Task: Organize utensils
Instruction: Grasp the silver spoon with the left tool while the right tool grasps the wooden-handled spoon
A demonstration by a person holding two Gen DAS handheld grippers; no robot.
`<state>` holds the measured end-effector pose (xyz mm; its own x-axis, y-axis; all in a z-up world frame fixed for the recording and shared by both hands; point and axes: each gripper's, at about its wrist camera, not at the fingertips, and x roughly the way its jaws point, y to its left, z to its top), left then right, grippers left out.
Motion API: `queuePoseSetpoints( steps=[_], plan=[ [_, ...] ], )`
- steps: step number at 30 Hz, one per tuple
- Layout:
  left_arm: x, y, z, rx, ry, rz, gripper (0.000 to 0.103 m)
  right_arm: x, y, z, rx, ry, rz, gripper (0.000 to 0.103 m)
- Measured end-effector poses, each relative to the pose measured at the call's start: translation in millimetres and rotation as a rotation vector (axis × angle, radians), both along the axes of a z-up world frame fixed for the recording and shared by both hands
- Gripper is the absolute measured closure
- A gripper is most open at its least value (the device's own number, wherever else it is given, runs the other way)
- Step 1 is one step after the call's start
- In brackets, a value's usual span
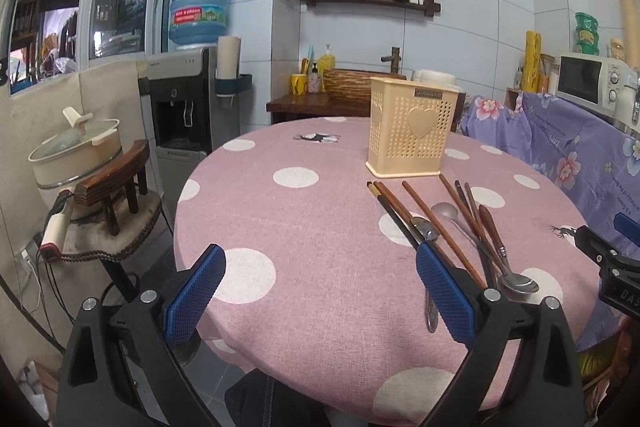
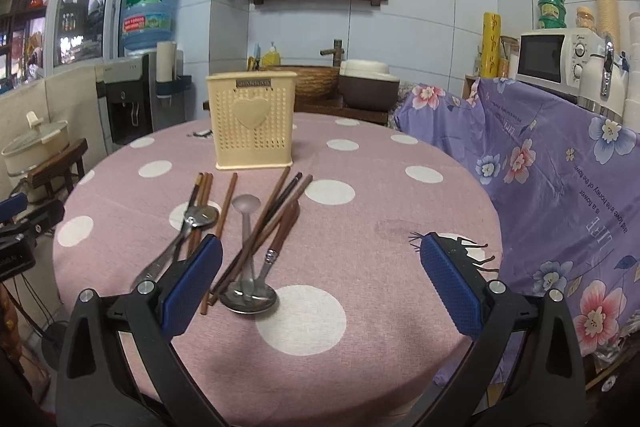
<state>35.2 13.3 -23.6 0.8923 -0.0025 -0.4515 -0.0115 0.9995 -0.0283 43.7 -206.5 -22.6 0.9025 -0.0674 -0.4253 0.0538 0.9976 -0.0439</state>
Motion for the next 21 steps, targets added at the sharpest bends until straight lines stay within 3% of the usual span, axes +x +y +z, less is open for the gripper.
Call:
queuePoseSetpoints(
  steps=[9, 17, 21],
  plan=[
    [53.7, 4.4, -6.0, 0.045, 0.157, -0.039, 0.015, 57.9, -5.6, -11.1, 0.0, 0.157, 0.031, 0.005],
    [93.0, -2.0, -3.0, 0.013, 0.238, -0.106, 0.027, 103.8, -13.0, -23.5, 0.078, 0.288, 0.049, 0.006],
    [99.6, -14.9, -6.7, -0.047, 0.284, -0.169, 0.035, 110.9, -14.8, -26.7, 0.072, 0.307, 0.044, 0.017]
  ],
)
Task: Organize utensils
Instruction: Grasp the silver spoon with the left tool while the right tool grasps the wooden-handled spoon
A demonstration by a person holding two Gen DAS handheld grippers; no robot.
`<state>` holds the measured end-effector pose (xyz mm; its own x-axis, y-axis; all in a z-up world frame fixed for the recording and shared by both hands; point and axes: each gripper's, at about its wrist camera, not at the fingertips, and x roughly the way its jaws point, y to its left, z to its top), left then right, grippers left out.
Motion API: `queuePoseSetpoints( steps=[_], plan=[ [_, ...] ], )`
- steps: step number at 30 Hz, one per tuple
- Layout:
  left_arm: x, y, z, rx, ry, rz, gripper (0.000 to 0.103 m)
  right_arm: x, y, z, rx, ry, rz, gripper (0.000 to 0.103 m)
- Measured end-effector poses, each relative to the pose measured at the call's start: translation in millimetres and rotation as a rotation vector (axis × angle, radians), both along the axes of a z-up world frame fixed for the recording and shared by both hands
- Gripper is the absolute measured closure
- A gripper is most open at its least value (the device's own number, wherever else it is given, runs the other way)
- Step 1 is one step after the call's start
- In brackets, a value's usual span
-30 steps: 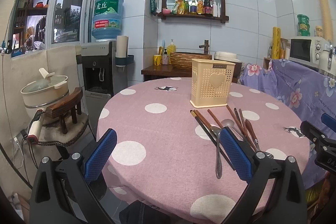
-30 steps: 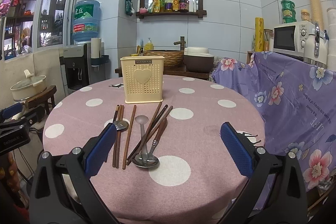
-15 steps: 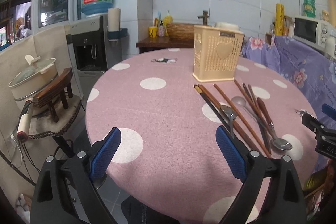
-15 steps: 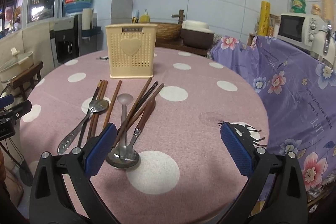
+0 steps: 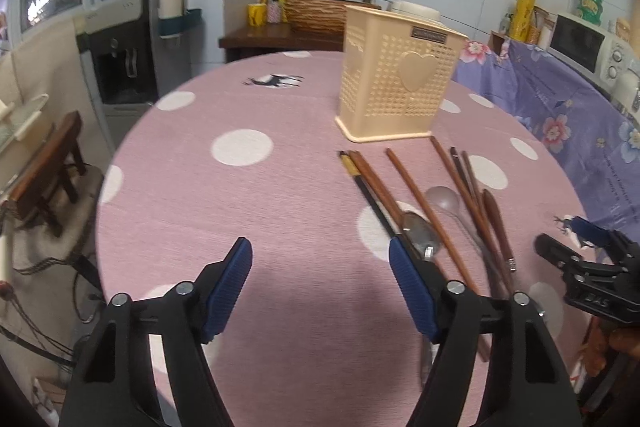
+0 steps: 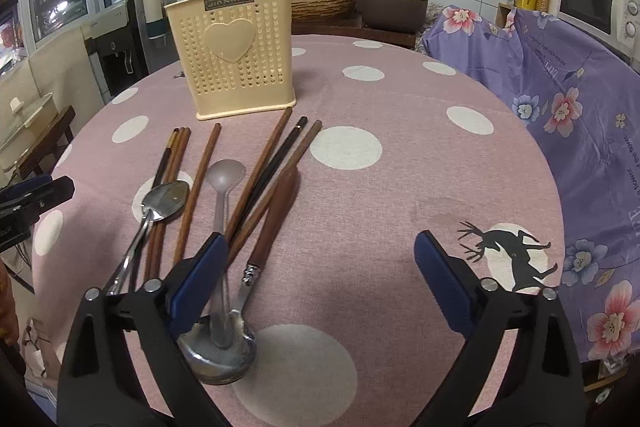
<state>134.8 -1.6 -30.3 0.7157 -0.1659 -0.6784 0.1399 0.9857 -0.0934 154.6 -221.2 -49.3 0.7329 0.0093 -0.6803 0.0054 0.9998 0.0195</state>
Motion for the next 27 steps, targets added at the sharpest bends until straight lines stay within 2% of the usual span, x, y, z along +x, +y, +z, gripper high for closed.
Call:
queuePoseSetpoints(
  steps=[3, 6, 10, 17, 22, 27],
  plan=[
    [2.5, -18.9, -6.2, 0.019, 0.025, -0.054, 0.039, 5.7, -7.1, -2.9, 0.015, 0.032, -0.023, 0.027],
    [7.3, -34.1, -10.5, 0.04, 0.051, -0.096, 0.042, 8.2, -13.1, -6.5, 0.055, 0.067, -0.031, 0.033],
    [15.9, -51.9, -13.2, 0.075, 0.075, -0.134, 0.044, 4.7, -14.1, -6.5, 0.057, 0.063, -0.036, 0.033],
    [28.5, -81.0, -21.3, 0.203, 0.101, -0.186, 0.045, -2.7, -16.0, -3.2, 0.067, 0.045, -0.036, 0.033],
    [37.7, -86.7, -30.1, 0.23, 0.144, -0.19, 0.054, -7.4, -21.6, -2.7, 0.081, 0.041, -0.046, 0.033],
    [43.9, -90.8, -33.4, 0.235, 0.16, -0.19, 0.059, -7.6, -24.1, -5.0, 0.093, 0.05, -0.046, 0.033]
  ],
)
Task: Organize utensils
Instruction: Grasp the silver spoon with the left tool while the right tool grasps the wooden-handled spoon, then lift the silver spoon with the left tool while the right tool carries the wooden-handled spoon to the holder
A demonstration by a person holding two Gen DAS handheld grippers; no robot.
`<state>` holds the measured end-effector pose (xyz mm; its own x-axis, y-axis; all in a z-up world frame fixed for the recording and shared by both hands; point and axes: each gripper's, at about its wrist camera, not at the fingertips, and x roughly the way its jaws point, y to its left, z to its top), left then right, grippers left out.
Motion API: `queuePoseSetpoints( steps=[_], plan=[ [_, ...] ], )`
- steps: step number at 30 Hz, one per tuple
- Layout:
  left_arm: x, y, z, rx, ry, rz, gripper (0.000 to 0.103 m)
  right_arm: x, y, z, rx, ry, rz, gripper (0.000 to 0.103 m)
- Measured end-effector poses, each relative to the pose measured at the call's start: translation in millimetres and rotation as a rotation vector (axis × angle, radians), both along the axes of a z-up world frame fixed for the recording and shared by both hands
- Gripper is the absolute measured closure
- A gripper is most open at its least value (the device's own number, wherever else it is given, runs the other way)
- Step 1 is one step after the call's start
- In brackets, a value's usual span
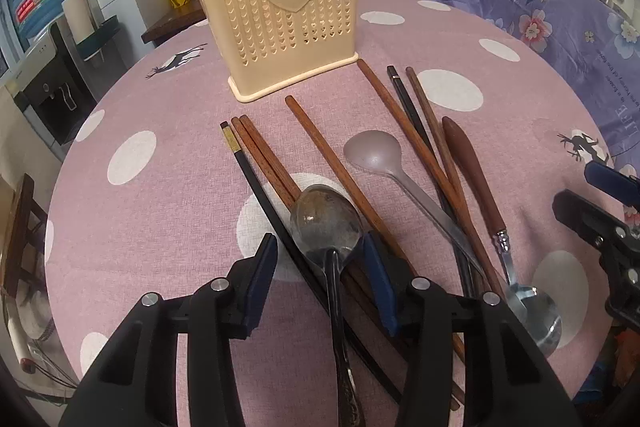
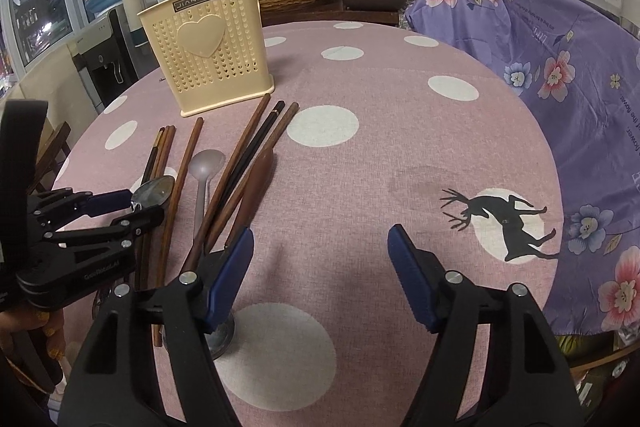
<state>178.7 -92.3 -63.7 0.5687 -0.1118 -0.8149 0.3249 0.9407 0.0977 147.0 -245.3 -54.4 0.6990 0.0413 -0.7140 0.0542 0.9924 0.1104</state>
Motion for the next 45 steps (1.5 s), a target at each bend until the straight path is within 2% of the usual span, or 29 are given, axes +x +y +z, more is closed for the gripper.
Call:
queuePoseSetpoints(
  steps=[3, 5, 10, 14, 17, 20, 25, 28, 30, 32, 34, 37, 40, 45],
  plan=[
    [3.4, -2.4, 0.7, 0.007, 0.003, -0.004, 0.067, -0.3, 0.3, -0.4, 0.005, 0.002, 0.001, 0.033],
    [5.8, -2.6, 1.2, 0.008, 0.004, -0.003, 0.067, -0.3, 1.1, -0.4, 0.008, 0.003, 0.002, 0.033],
    [5.0, 8.8, 12.7, -0.051, -0.011, 0.017, 0.067, 2.1, 4.3, -2.1, 0.009, 0.011, 0.016, 0.033],
    [4.7, 34.2, 22.0, -0.083, -0.035, 0.078, 0.067, 9.2, 5.5, -3.3, 0.008, 0.025, 0.021, 0.033],
    [13.2, 60.7, 17.8, -0.11, -0.012, 0.159, 0.067, 19.1, 9.1, -1.7, -0.001, 0.032, 0.025, 0.034],
    [20.7, 78.1, 10.2, -0.143, 0.021, 0.21, 0.067, 34.4, 19.5, -2.5, -0.012, 0.059, 0.05, 0.043],
    [23.7, 79.4, 3.0, -0.141, 0.03, 0.217, 0.067, 55.2, 35.9, -10.5, -0.005, 0.125, 0.068, 0.057],
    [23.4, 79.2, 0.9, -0.129, 0.016, 0.213, 0.067, 62.7, 45.1, -16.7, -0.043, 0.151, 0.064, 0.064],
    [23.0, 79.3, 0.1, -0.125, 0.009, 0.21, 0.067, 62.7, 49.6, -17.6, -0.089, 0.144, 0.058, 0.074],
    [23.2, 78.9, 0.1, -0.121, 0.007, 0.206, 0.066, 63.3, 49.6, -18.0, -0.1, 0.14, 0.065, 0.081],
    [23.0, 81.6, -0.3, -0.119, 0.008, 0.215, 0.052, 64.3, 44.5, -17.5, -0.097, 0.145, 0.072, 0.082],
    [22.7, 88.6, -0.1, -0.124, 0.007, 0.231, 0.04, 67.7, 33.5, -17.1, -0.106, 0.147, 0.063, 0.082],
    [23.7, 87.5, -0.6, -0.109, 0.01, 0.232, 0.039, 73.6, 26.2, -15.8, -0.072, 0.159, 0.055, 0.079],
    [32.6, 76.8, -1.4, -0.056, 0.03, 0.208, 0.039, 83.2, 32.2, -15.4, -0.084, 0.167, 0.041, 0.077]
  ],
)
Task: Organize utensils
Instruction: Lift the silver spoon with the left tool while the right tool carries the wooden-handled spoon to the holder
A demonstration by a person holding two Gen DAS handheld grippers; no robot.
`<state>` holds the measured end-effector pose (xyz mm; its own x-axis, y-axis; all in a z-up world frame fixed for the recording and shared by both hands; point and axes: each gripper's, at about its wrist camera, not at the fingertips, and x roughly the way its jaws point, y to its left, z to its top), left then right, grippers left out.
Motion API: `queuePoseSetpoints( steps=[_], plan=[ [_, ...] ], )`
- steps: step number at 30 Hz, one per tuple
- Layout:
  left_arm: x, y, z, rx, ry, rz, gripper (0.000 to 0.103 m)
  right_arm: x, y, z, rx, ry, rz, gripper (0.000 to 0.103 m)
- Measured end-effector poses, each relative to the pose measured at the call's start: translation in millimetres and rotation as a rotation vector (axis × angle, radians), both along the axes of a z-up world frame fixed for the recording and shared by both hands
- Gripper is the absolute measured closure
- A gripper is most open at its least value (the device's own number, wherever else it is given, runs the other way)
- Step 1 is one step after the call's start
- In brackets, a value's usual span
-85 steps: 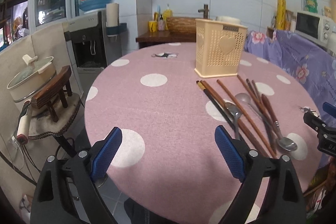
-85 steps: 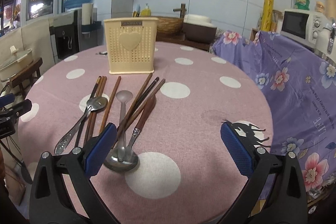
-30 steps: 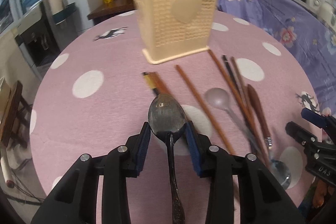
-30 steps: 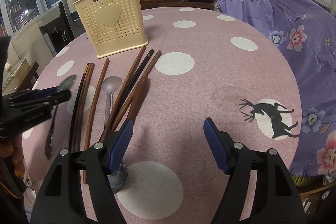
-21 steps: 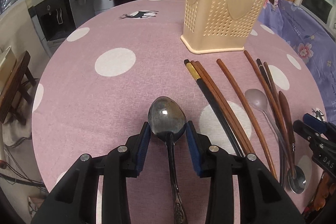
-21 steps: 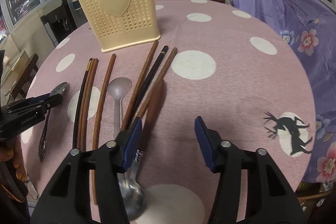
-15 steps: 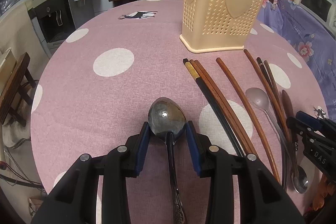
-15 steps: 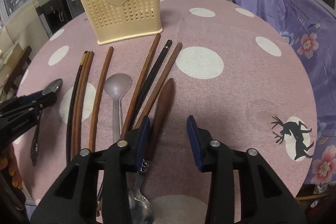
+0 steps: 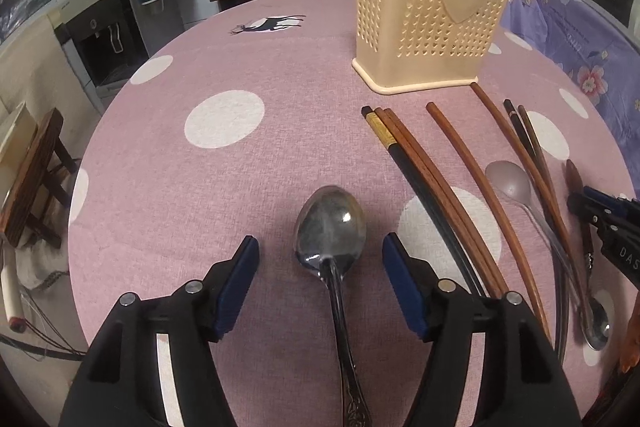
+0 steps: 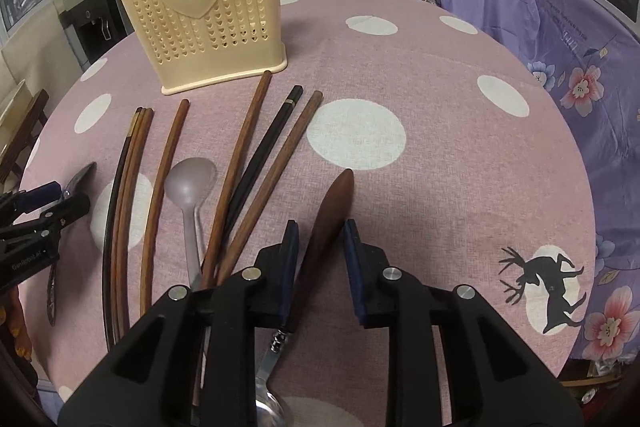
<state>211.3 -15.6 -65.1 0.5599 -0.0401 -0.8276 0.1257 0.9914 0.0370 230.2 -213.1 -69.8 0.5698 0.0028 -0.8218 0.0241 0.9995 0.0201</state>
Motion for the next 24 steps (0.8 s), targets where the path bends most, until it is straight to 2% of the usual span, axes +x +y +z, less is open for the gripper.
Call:
queuePoseSetpoints(
  steps=[6, 13, 18, 21, 24],
  plan=[
    [13.4, 3.6, 2.4, -0.015, 0.063, -0.013, 0.039, 8.8, -1.0, 1.7, 0.029, 0.031, -0.019, 0.076],
    [9.6, 21.3, 5.9, -0.116, 0.109, 0.001, 0.04, 7.9, -3.3, 1.8, 0.043, 0.034, -0.02, 0.076],
    [7.9, 13.4, 5.1, -0.086, 0.117, 0.009, 0.041, 7.7, 0.6, 1.0, 0.023, 0.03, -0.019, 0.076],
    [11.1, 10.8, 6.1, -0.108, 0.122, 0.014, 0.041, 7.7, -0.1, 1.3, 0.032, 0.032, -0.019, 0.076],
    [14.3, 7.5, 5.2, -0.093, 0.113, 0.016, 0.043, 8.4, 0.9, 1.4, 0.023, 0.032, -0.016, 0.076]
  ],
)
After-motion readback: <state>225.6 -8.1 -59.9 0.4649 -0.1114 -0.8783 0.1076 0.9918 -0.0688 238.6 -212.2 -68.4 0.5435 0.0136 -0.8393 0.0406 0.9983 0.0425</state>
